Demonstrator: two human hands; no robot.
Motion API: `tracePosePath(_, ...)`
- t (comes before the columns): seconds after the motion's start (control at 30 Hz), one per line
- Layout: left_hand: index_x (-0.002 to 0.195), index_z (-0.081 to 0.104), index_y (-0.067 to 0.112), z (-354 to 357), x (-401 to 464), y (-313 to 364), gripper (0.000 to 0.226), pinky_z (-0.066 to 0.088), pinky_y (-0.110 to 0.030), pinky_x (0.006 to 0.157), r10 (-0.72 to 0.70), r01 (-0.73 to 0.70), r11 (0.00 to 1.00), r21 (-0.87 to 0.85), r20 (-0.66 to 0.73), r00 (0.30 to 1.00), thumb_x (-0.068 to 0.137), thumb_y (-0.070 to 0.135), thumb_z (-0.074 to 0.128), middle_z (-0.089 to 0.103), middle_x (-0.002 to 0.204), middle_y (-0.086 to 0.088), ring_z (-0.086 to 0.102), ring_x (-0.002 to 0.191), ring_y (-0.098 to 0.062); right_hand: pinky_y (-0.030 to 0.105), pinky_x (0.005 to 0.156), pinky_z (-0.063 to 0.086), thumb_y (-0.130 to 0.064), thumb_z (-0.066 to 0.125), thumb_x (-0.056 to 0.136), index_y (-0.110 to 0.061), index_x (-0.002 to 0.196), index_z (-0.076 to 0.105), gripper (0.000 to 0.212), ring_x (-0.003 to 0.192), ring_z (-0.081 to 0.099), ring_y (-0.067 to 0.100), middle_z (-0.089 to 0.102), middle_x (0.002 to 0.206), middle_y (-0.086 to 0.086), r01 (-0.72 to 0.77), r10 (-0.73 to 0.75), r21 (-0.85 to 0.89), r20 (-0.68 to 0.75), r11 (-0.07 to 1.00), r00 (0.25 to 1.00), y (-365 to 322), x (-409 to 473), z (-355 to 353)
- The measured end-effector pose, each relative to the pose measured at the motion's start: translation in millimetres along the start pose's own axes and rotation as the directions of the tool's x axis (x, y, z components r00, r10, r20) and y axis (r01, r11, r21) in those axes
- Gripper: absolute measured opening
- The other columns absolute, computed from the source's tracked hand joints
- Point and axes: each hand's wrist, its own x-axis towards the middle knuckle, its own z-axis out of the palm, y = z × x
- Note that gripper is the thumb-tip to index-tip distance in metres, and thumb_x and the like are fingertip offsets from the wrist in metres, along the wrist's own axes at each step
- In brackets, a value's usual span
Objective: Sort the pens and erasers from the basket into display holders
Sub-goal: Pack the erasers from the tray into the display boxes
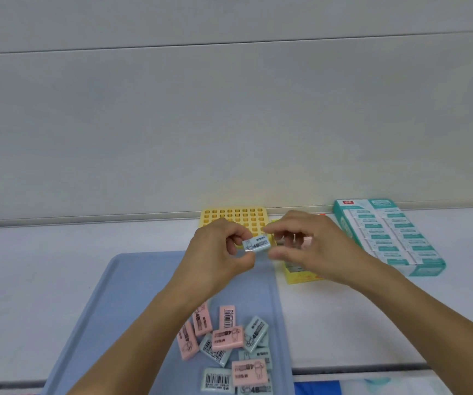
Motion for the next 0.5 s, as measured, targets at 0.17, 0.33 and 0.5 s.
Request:
tracePosePath(0.17, 0.090, 0.066, 0.031, 13.3, 10.1, 15.1, 0.026, 0.048, -0.021, 0.067, 0.104, -0.104, 0.994, 0.041, 0.013, 0.994, 0.071, 0.016, 0.078, 0.056, 0.080, 0.012, 0.053, 0.072, -0.004, 0.029, 0.067, 0.049, -0.017, 0.078, 0.081, -0.021, 0.102, 0.074, 0.021, 0.071, 0.059, 0.011, 0.064, 0.078, -0.004, 0.038, -0.038, -0.114, 0.005, 0.993, 0.999, -5.4, -3.1, -7.8)
tracePosePath(0.33, 0.122, 0.060, 0.021, 28.8, 15.0, 18.9, 0.045, 0.050, -0.030, 0.081, 0.092, -0.098, 0.991, 0.086, 0.078, 0.993, 0.081, 0.027, 0.076, 0.054, 0.098, 0.010, 0.053, 0.082, -0.005, 0.033, 0.066, 0.053, -0.015, 0.074, 0.078, -0.025, 0.091, 0.069, 0.017, 0.061, 0.055, 0.004, 0.061, 0.068, -0.011, -0.186, 0.187, -0.152, -0.010, 0.971, 0.982, 7.7, -6.7, -15.2)
tracePosePath(0.5, 0.143, 0.041, 0.023, 40.2, 9.4, 14.9, 0.086, 0.042, -0.038, 0.099, -0.021, -0.027, 0.954, 0.299, 0.156, 0.988, 0.074, 0.069, 0.065, 0.052, 0.129, 0.006, 0.047, 0.118, -0.015, 0.029, 0.067, 0.051, -0.025, 0.069, 0.076, -0.030, 0.093, 0.065, 0.018, 0.067, 0.057, 0.004, 0.062, 0.068, -0.013, -0.269, 0.305, -0.402, 0.027, 0.875, 0.952, 15.4, -1.1, -18.1)
